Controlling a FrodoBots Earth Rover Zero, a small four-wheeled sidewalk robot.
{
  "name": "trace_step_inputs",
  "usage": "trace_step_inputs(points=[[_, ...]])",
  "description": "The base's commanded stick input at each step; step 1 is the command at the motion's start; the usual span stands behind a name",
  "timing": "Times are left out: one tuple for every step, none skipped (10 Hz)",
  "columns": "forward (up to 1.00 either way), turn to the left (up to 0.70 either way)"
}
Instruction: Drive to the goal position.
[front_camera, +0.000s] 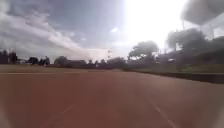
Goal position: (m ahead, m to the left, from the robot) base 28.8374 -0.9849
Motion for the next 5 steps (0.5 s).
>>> trace_step_inputs(points=[[0.70, 0.00], [0.70, 0.00], [0.70, 0.00], [0.70, 0.00], [0.70, 0.00]])
